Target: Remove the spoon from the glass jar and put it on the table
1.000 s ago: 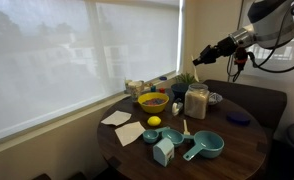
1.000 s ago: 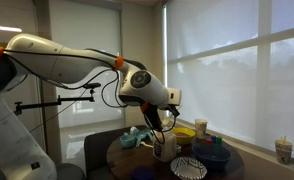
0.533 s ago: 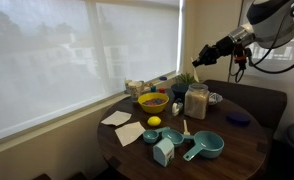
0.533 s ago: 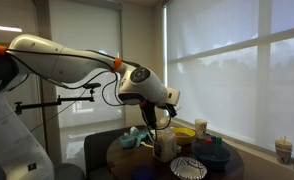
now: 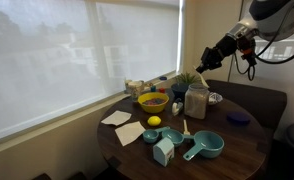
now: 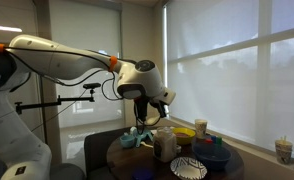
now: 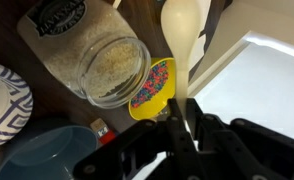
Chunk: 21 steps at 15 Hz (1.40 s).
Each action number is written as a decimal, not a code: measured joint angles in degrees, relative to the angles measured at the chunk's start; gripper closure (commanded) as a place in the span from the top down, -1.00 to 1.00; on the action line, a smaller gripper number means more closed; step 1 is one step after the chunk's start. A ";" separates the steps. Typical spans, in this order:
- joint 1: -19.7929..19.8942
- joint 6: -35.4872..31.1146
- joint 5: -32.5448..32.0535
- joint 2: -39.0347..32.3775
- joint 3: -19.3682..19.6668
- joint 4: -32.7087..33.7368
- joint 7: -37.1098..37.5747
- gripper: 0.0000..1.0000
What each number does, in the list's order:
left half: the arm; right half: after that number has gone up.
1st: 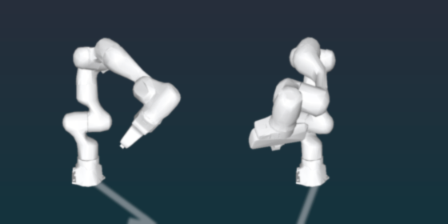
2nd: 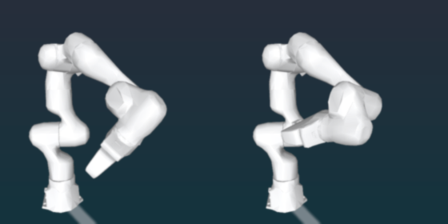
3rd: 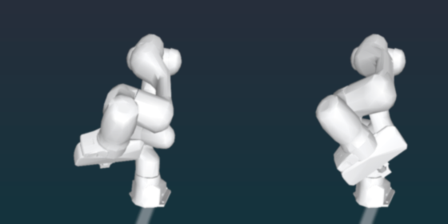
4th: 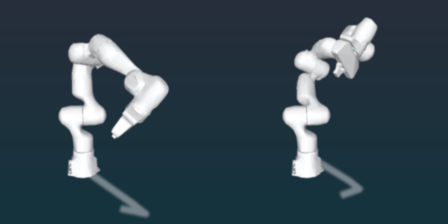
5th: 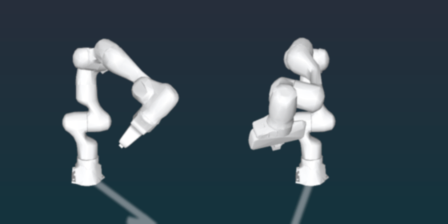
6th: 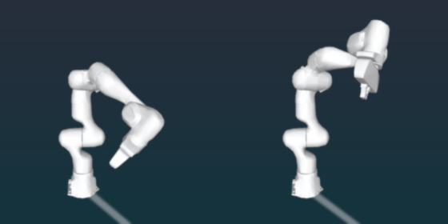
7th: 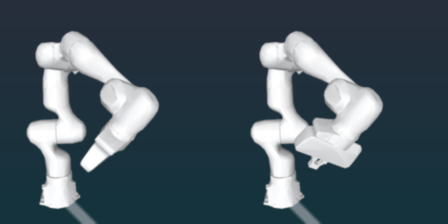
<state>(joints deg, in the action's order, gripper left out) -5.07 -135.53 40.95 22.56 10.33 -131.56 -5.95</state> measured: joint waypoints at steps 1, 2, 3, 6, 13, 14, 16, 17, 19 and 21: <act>0.92 2.22 -1.54 0.00 -0.86 0.35 2.02 -0.94; 1.83 4.25 -3.52 -0.01 -1.77 0.65 4.28 -0.94; 2.85 5.77 -6.18 -0.04 -2.88 0.84 7.20 -0.94; 5.44 9.06 -14.93 -0.50 -6.35 1.16 16.70 -0.94; 7.39 15.69 -23.35 -1.74 -10.85 1.36 33.06 -0.74; 7.40 15.71 -23.60 -1.87 -11.17 1.35 34.40 -0.74; 7.42 15.71 -23.68 -1.90 -11.44 1.38 35.50 -0.74; 7.45 15.71 -23.69 -1.90 -11.45 1.38 35.58 -0.94; 7.48 15.71 -23.67 -1.89 -11.44 1.38 35.57 -0.94; 7.47 15.67 -23.84 -1.87 -11.53 1.21 35.57 -0.94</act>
<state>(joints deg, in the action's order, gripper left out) 2.41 -119.86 17.11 20.69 -1.19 -130.35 29.62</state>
